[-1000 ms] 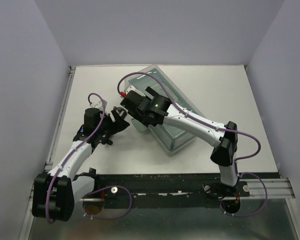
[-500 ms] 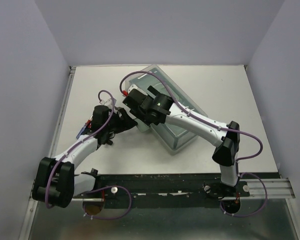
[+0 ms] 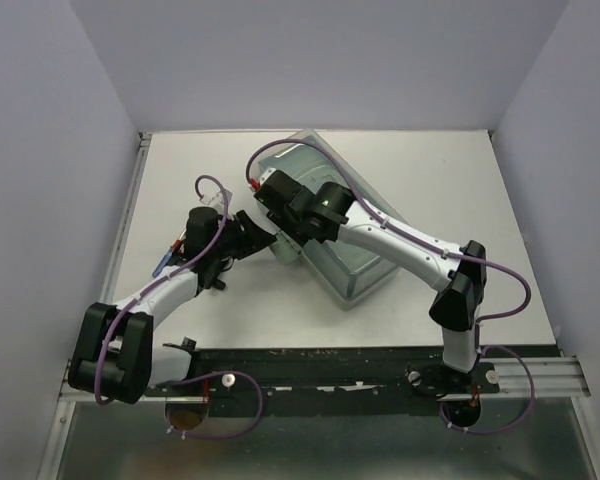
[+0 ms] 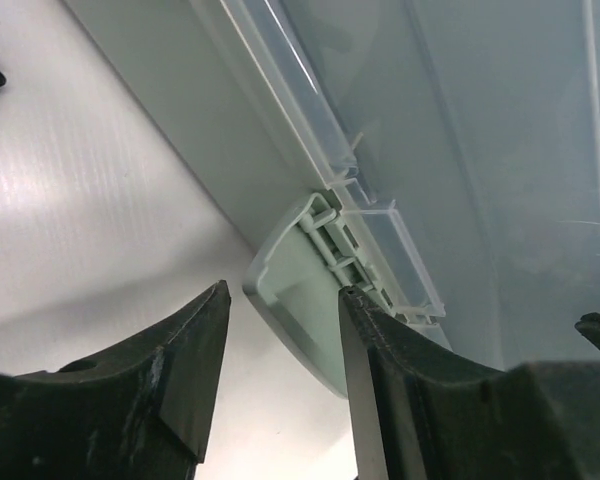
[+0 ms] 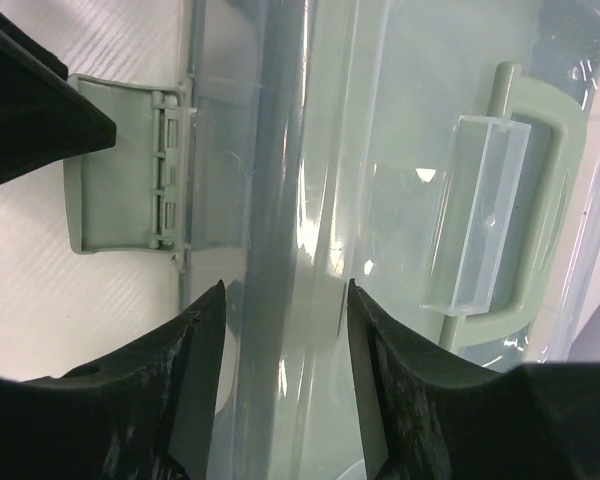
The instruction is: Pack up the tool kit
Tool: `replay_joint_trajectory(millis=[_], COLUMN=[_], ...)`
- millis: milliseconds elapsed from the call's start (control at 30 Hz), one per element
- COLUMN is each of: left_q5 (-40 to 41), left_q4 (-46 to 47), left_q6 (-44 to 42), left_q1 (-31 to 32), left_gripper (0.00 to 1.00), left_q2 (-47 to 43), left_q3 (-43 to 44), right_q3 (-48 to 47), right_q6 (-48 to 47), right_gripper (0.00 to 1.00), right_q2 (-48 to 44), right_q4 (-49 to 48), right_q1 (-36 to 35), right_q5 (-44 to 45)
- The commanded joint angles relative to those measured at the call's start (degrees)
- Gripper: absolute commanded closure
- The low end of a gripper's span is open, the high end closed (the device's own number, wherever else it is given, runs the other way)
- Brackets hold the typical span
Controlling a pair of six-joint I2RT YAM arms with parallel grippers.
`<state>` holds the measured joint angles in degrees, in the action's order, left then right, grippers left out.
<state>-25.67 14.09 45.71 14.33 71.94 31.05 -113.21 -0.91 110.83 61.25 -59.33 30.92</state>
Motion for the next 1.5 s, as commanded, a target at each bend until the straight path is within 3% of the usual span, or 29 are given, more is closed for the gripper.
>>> replay_joint_trajectory(millis=[0,67,400,500,700,1167,1467], left_q5=[-2.63,-2.54,-2.1,-2.19,-2.54,-1.75,2.11], left_q4=[4.02,4.02,4.54,5.25,6.13,5.69,-0.63], left_q6=[1.75,1.83,1.92,2.01,2.36,2.01,-1.94], left_q1=[0.26,0.26,0.96,1.14,1.23,1.32,1.32], left_gripper=[0.44,0.46,0.48,0.52,0.64,0.69,0.67], left_q2=[1.44,1.71,2.41,3.2,3.91,3.56,0.22], left_q3=[-0.72,-1.07,-2.31,-2.48,-2.48,-2.13,1.82], right_q3=[-0.17,0.44,-0.7,-0.52,-2.01,-5.8,-7.02], right_q6=[0.73,0.73,0.47,0.73,0.64,-0.32,-0.5], right_gripper=[0.49,0.58,0.56,0.74,0.99,0.99,0.99], right_q2=[-0.7,-1.49,0.88,1.15,0.18,-1.84,-3.77], right_q4=[0.97,0.45,1.32,1.24,1.5,2.12,1.59], right_q1=[1.06,1.15,1.23,1.23,1.32,3.43,5.45], right_q5=[-3.85,-4.46,-5.96,-5.43,-4.03,-4.11,-5.78])
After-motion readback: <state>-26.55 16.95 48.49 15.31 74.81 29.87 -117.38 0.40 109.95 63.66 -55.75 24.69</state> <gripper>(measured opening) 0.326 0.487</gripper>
